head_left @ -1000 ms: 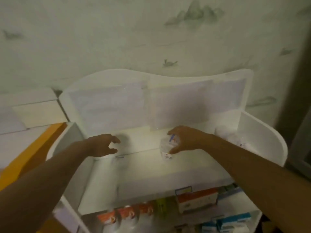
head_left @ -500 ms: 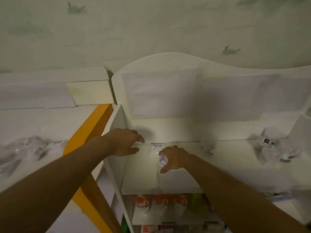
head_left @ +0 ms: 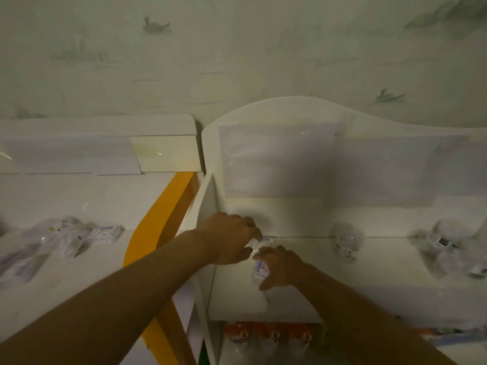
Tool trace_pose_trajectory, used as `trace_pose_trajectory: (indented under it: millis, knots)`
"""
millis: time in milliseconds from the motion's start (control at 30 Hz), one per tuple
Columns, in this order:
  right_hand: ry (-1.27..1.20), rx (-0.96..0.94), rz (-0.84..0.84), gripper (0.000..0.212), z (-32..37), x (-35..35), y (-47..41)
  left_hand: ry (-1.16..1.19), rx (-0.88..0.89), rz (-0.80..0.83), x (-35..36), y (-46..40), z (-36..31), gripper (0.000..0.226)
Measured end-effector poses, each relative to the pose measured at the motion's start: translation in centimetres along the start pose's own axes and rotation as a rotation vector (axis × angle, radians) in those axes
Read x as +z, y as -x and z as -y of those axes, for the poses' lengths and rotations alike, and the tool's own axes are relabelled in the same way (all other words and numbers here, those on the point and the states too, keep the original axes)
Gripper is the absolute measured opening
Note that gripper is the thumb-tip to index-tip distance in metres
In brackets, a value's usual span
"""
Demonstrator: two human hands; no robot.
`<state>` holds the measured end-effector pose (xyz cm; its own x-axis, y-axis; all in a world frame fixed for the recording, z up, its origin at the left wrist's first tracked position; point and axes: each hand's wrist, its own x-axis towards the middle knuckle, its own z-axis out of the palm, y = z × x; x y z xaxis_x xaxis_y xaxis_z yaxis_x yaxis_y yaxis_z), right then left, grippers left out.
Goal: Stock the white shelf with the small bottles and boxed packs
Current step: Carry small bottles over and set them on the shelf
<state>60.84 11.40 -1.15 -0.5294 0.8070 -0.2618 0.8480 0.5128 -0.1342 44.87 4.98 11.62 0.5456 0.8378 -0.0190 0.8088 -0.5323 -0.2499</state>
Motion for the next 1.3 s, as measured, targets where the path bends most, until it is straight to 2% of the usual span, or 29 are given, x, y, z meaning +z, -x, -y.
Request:
trace_pose_trajectory:
  millis: [233, 433, 700, 900, 1133, 1300]
  knots:
    - [-0.066, -0.01, 0.004, 0.105, 1.6, -1.9, -0.8, -0.013, -0.005, -0.069, -1.9, 1.7, 3.5, 0.042]
    - [0.012, 0.033, -0.117, 0.075, 1.9, -10.3, -1.3, 0.015, -0.123, -0.114, -3.8, 5.7, 10.2, 0.04]
    - [0.086, -0.061, -0.301, 0.065, 7.6, -20.4, -0.3, 0.031, -0.381, -0.075, -4.1, 13.2, 19.5, 0.039]
    - [0.015, -0.257, -0.369, 0.06, 13.2, -21.8, -1.5, 0.013, -0.566, 0.071, -2.1, 18.7, 22.0, 0.035]
    - [-0.355, -0.418, -0.348, 0.056, 18.8, -20.7, -5.5, 0.07, -0.793, 0.101, 0.1, 27.0, 24.1, 0.029]
    - [-0.386, -0.492, -0.271, 0.055, 23.0, -19.5, -7.4, 0.131, -0.852, 0.171, 4.0, 31.4, 25.1, 0.034]
